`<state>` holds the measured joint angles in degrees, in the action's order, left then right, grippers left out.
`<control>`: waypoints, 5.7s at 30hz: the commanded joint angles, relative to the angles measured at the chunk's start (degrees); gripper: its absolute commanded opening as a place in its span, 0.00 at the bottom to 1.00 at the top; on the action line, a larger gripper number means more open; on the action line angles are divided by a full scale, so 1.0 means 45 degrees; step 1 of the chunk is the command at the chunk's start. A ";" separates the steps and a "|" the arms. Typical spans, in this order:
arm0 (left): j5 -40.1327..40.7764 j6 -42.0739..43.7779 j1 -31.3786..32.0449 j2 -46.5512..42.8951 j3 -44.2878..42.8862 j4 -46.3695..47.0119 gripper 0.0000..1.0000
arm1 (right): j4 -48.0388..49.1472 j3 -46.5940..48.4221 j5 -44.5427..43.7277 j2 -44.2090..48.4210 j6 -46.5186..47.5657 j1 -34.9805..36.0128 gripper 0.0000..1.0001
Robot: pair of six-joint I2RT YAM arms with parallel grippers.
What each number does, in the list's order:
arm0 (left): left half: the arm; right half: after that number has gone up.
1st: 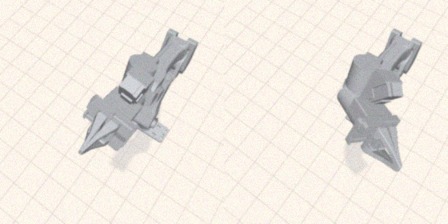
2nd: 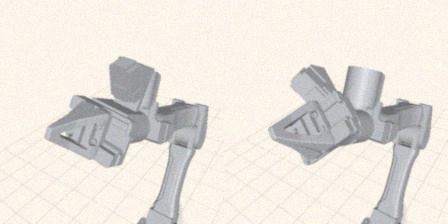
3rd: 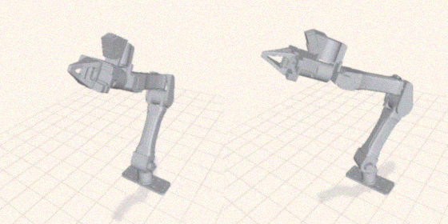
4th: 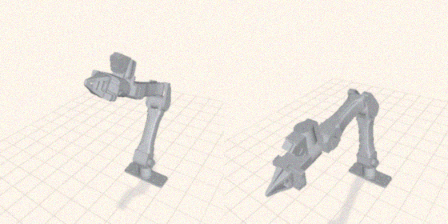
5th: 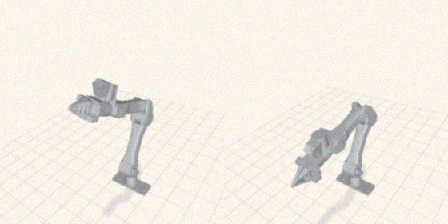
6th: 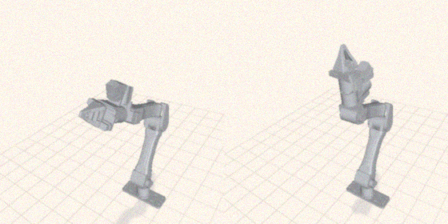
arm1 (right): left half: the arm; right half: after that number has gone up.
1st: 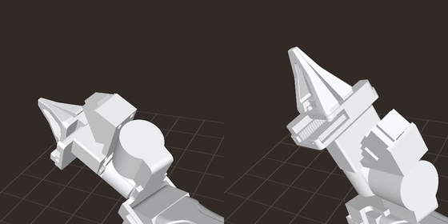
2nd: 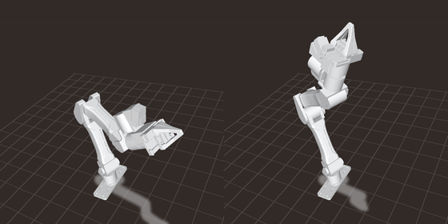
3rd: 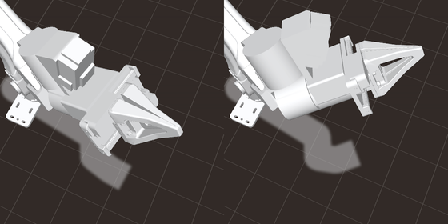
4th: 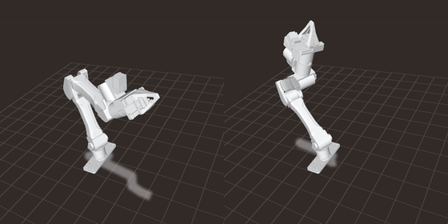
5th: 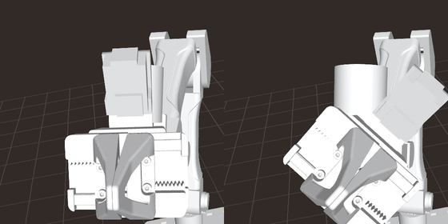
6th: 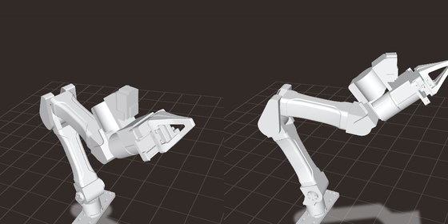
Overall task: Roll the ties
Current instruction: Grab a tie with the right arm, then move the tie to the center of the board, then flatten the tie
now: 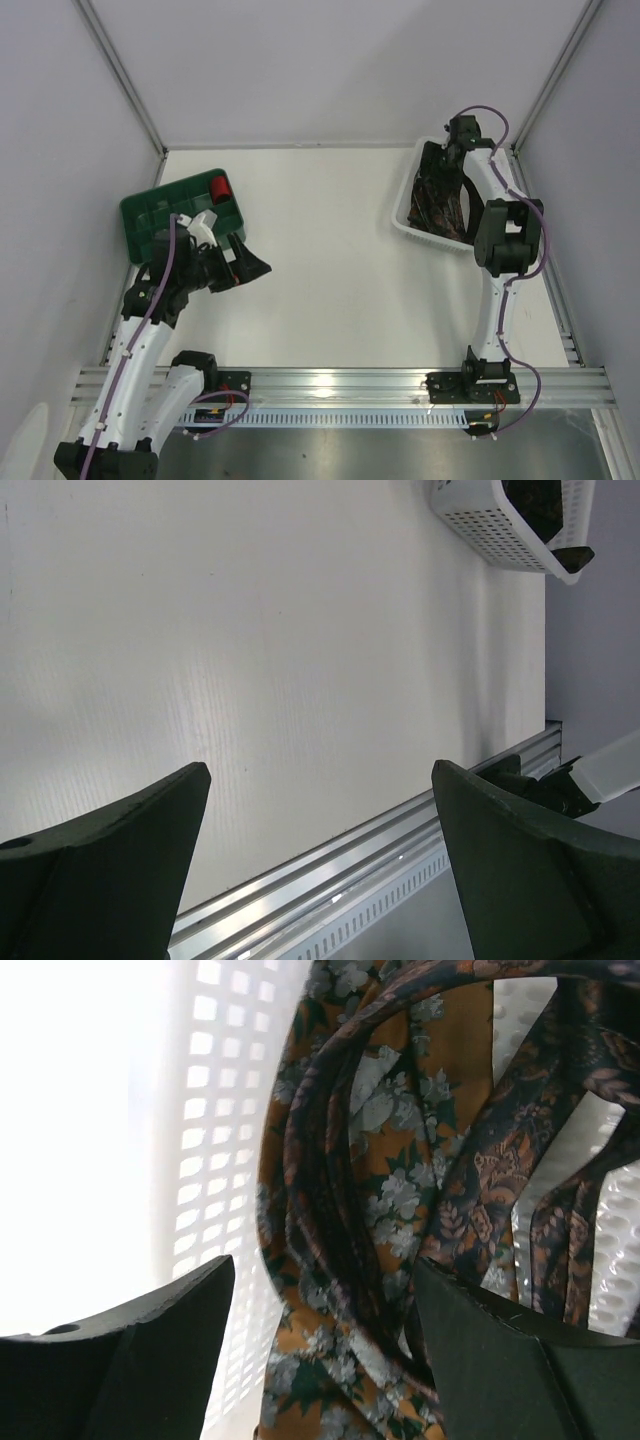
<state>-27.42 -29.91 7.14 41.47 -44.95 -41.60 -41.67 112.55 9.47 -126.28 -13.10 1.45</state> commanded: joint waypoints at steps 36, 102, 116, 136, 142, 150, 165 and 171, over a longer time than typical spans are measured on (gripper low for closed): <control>-0.0177 0.0475 -0.0179 0.1486 -0.0615 0.0281 1.00 | 0.1153 -0.3840 0.0959 0.2144 0.1114 -0.0772 0.87; -0.0821 -0.1048 -0.0160 -0.0758 -0.2159 0.0866 1.00 | 0.1816 0.4007 0.8419 0.8784 -0.9724 0.2136 0.00; 0.0114 -0.1381 -0.0160 -0.2280 -0.3351 -0.0479 1.00 | 0.0786 0.0364 1.0783 1.2395 -1.1892 0.2684 0.00; 0.0877 0.0533 -0.0160 -0.2655 -0.4992 -0.5773 0.89 | -0.3591 -0.1321 0.5005 -0.0195 -0.9958 0.7978 0.00; 0.0781 0.0047 -0.0160 -0.2361 -0.4232 -0.5833 0.89 | -0.1521 -0.2629 0.5238 -0.0903 -1.0469 0.8114 0.36; 0.0174 -0.0423 0.0327 -0.0742 -0.2414 -0.4720 0.86 | -0.1715 -0.3038 0.4225 0.2078 -0.7053 0.7686 1.00; 0.1756 -0.2493 0.5345 0.3281 -0.2238 -0.2063 0.77 | -0.2556 -1.1371 -0.0015 1.0908 -0.3433 0.7704 0.78; 0.2674 -0.3002 0.8001 0.5645 -0.2530 -0.2318 0.79 | -0.3005 -1.4951 -0.0697 1.4693 -0.6455 0.8698 0.87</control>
<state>-17.34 -40.34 38.41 63.70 -54.98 -52.80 -54.98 47.90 10.24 -67.96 -33.67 37.85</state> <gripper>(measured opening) 0.780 0.812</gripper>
